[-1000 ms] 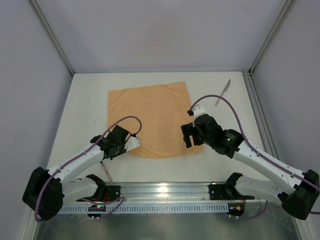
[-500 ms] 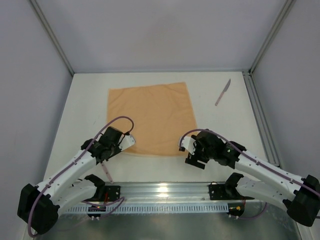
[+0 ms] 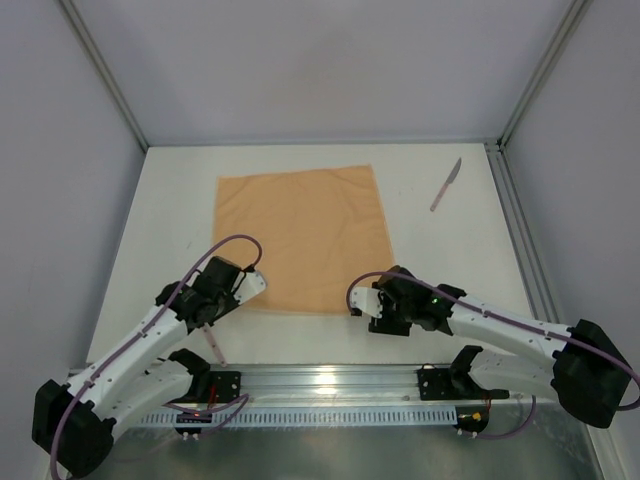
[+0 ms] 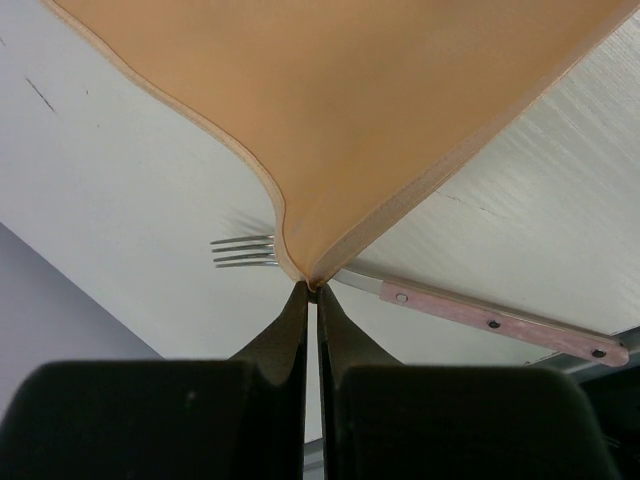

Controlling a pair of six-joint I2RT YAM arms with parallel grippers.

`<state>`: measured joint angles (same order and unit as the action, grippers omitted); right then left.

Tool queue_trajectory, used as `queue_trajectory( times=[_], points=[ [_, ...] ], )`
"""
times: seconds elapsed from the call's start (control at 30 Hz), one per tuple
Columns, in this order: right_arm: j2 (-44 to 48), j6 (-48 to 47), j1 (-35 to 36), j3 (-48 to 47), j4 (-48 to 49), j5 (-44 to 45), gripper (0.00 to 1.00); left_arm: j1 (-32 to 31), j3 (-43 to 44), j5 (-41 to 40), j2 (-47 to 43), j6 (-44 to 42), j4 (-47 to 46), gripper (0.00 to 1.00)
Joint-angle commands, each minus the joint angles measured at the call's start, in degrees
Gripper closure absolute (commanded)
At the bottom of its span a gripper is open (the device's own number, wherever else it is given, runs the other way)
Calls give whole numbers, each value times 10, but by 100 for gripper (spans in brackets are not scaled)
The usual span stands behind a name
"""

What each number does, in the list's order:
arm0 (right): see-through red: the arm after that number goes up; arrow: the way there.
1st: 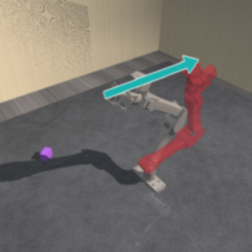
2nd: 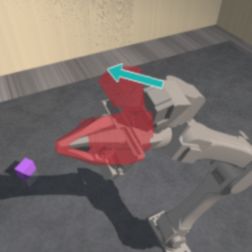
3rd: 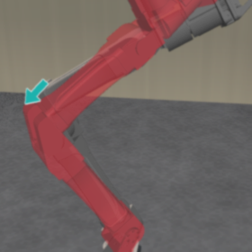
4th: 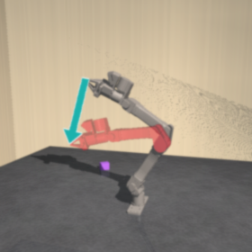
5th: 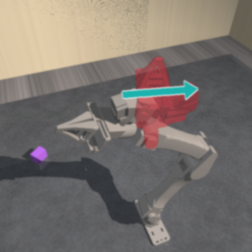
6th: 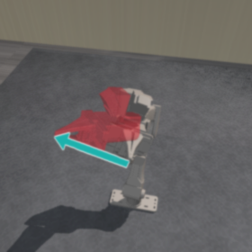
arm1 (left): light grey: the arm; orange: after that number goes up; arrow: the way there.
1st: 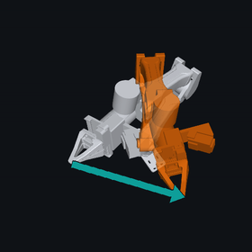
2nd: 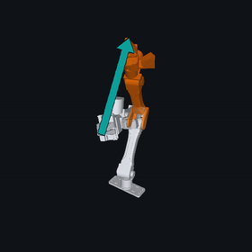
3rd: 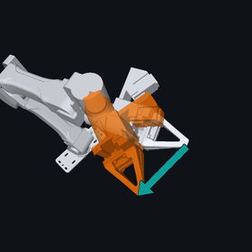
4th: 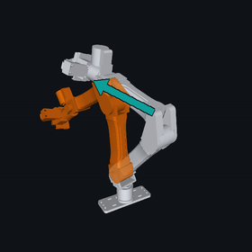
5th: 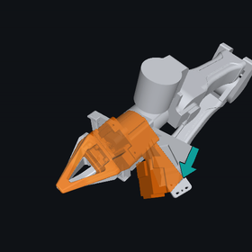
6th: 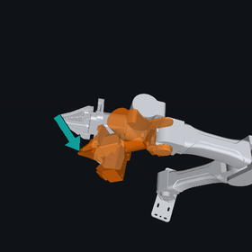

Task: Fold the napkin into a case and place the utensils inside
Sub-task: Pick up the flattened napkin from the center of the board.

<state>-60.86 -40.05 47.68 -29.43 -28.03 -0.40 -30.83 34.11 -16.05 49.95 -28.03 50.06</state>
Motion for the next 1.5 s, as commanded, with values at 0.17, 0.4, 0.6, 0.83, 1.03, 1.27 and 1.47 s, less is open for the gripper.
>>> queue_trajectory(
  times=[0.17,0.4,0.6,0.83,1.03,1.27,1.47],
  points=[
    [-50,-7,0,14,47,55,34,2,7,7,-25,17,14,100],
    [-127,-17,0,3,37,52,78,2,10,14,-35,25,34,100],
    [-133,-16,0,-21,-7,31,96,2,18,7,-45,27,64,100],
    [-58,-22,1,-74,-115,21,96,2,64,1,-69,27,115,100],
    [-4,-16,9,-116,-204,-13,96,2,126,49,-100,28,193,100],
    [46,117,14,-90,-52,19,74,2,116,45,-104,30,194,100],
    [42,450,0,-149,5,131,43,2,119,13,-108,32,188,100]
  ],
)
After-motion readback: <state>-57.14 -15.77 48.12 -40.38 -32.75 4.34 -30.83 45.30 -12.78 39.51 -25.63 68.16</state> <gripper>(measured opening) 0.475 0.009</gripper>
